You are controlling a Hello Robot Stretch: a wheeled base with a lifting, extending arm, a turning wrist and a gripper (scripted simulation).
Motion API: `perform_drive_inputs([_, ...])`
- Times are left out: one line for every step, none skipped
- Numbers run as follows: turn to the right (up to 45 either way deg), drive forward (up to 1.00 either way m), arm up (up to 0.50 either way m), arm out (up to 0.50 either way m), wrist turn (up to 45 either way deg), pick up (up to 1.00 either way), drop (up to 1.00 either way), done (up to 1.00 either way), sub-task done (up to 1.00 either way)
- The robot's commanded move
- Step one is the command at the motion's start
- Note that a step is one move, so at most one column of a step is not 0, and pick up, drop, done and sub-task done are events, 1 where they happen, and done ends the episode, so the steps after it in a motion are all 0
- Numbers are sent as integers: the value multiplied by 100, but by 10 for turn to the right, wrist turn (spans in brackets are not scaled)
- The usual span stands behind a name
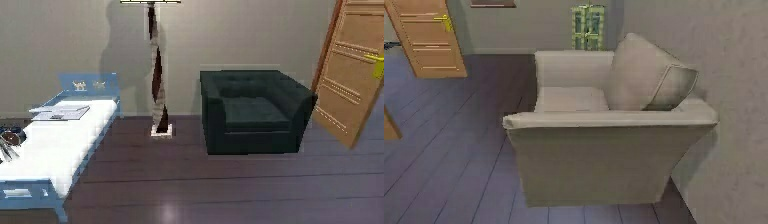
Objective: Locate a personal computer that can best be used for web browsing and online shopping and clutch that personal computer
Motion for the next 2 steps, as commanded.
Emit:
perform_drive_inputs([-210, 0, 0, 0, 0, 0, 0, 0, 0])
perform_drive_inputs([0, 100, 0, 0, 0, 0, 0, 0, 0])
